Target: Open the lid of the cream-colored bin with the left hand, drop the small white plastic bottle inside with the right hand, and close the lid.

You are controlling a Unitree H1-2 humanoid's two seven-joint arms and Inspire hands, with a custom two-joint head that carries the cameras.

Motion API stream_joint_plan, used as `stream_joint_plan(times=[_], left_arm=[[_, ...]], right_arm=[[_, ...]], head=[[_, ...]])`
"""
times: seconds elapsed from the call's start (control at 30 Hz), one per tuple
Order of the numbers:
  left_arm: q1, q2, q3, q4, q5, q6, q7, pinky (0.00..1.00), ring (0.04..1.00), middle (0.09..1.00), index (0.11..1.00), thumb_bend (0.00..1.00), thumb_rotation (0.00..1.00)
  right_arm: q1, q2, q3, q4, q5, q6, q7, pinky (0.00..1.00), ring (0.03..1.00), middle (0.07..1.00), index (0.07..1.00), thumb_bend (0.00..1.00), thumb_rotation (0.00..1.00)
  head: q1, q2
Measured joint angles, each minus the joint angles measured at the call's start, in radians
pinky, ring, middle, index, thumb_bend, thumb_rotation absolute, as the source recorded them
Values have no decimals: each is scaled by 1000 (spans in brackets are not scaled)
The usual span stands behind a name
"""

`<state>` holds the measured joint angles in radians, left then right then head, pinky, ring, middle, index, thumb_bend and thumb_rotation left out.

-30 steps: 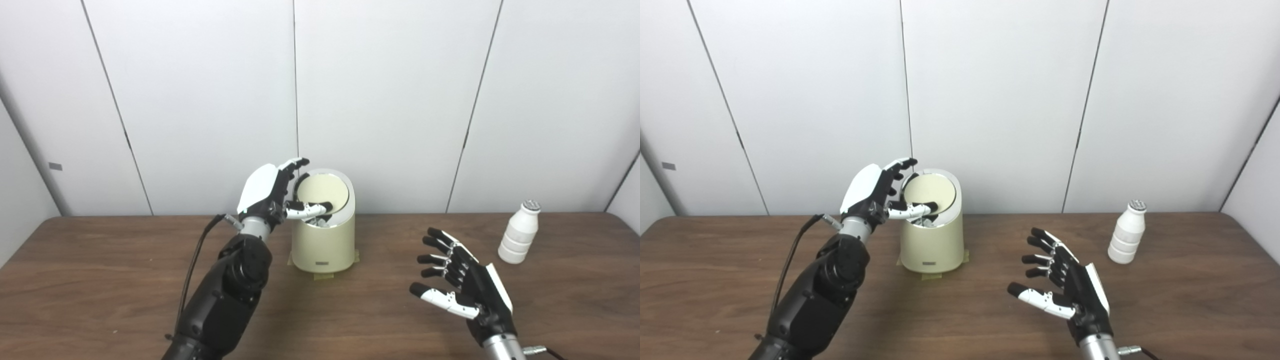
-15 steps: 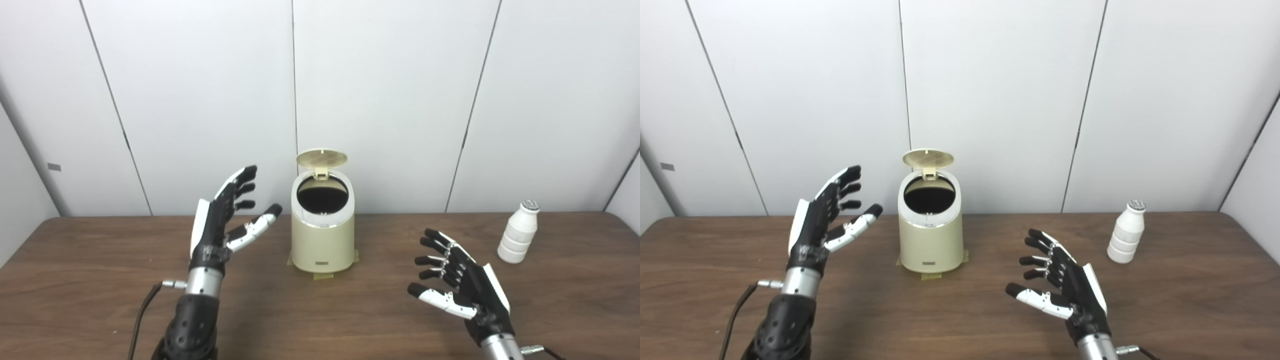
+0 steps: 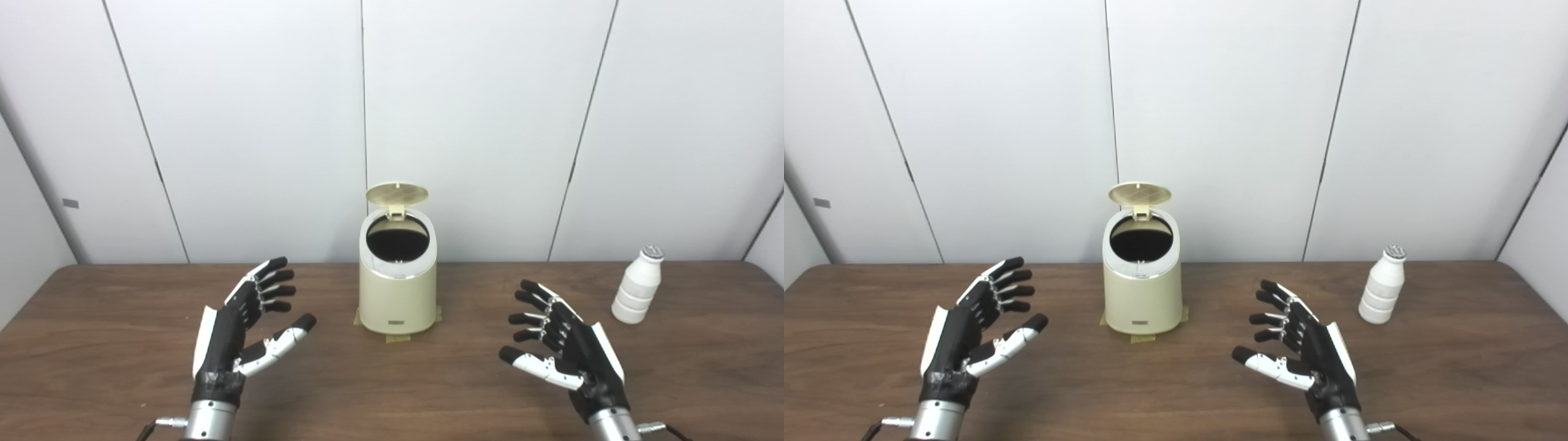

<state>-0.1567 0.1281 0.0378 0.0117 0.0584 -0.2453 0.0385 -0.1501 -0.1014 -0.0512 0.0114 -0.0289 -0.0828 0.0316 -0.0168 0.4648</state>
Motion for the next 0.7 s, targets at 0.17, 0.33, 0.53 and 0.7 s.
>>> stream_joint_plan(times=[0.17, 0.33, 0.53, 0.7], left_arm=[[5, -4, 9, 38, 4, -10, 2, 603, 651, 715, 794, 716, 143], [4, -2, 9, 45, 8, 3, -6, 632, 656, 713, 803, 705, 158], [2, 26, 17, 83, 6, 24, -16, 626, 655, 714, 801, 658, 118], [-16, 53, 21, 96, 14, 23, -16, 644, 662, 716, 795, 606, 57]], right_arm=[[0, 8, -2, 2, 5, -10, -3, 548, 660, 806, 808, 808, 264], [-5, 4, -20, 20, -3, -66, -10, 570, 677, 820, 821, 818, 224], [-54, -103, -48, -83, -265, -120, -99, 511, 652, 781, 784, 799, 151], [-116, -107, -95, -282, -359, -38, -148, 518, 674, 806, 801, 770, 87]], head=[[-26, -11], [-107, -37], [-276, -84], [-341, -97]])
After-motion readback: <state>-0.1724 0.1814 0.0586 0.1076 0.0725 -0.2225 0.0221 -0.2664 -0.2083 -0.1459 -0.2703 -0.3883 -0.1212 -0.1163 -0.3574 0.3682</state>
